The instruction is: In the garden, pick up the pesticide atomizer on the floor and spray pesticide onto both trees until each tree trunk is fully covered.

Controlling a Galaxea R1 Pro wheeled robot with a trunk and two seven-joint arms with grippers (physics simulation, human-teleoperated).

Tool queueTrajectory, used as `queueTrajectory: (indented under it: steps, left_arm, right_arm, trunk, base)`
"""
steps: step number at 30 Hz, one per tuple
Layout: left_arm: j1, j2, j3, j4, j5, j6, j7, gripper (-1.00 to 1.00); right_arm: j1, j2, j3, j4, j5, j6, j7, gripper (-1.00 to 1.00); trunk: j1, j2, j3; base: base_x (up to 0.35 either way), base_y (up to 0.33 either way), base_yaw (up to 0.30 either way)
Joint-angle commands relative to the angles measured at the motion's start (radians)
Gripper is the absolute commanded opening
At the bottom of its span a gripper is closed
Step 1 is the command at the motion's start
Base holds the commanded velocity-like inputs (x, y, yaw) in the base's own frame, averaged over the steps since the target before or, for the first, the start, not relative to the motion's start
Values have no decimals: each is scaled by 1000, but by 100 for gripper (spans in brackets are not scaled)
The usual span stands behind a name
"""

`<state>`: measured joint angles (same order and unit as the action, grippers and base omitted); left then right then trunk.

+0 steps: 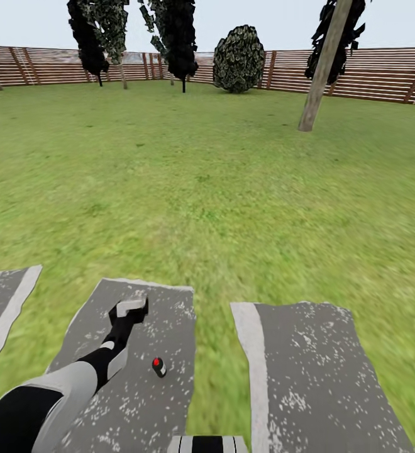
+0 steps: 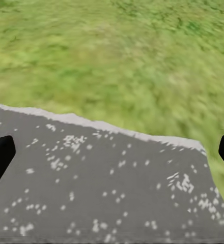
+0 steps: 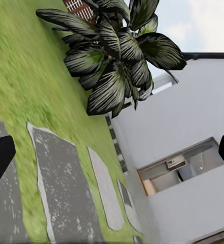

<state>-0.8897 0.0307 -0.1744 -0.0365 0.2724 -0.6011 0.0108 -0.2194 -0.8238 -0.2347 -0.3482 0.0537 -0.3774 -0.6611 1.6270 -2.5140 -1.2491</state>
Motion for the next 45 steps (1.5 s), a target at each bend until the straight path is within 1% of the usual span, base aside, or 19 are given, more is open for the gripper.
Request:
queueTrajectory:
  steps: [1, 9, 13, 18, 28, 39, 45]
  left_arm:
    - [0, -1, 0, 0, 0, 0, 0, 100]
    - [0, -3, 0, 1, 0, 1, 0, 100]
    - [0, -9, 0, 1, 0, 1, 0, 100]
    - [0, -15, 0, 1, -1, 1, 0, 100]
    - [0, -17, -1, 0, -1, 1, 0, 100]
    - [0, -16, 2, 1, -1, 2, 0, 100]
    - [0, -9, 4, 1, 0, 3, 1, 100]
  right_arm:
    - [0, 0, 0, 0, 0, 0, 0, 100]
    - [0, 1, 2, 0, 1, -1, 0, 100]
    - [0, 5, 4, 0, 1, -1, 0, 100]
    - [0, 8, 4, -1, 1, -1, 0, 100]
    - [0, 9, 5, -2, 2, -1, 0, 100]
    - [0, 12, 5, -2, 5, -1, 0, 100]
    - [0, 13, 5, -2, 7, -1, 0, 100]
  trunk:
    - [0, 0, 0]
    - [0, 0, 0]
    - [0, 0, 0]
    - [0, 0, 1]
    - [0, 0, 3]
    - [0, 0, 3]
    - [0, 0, 3]
  base:
    - [-332, 0, 0]
    - [-340, 0, 0]
    - [-179, 0, 0]
    - [-37, 0, -151]
    - [-3, 0, -240]
    - [0, 0, -29]
    - [0, 0, -1]
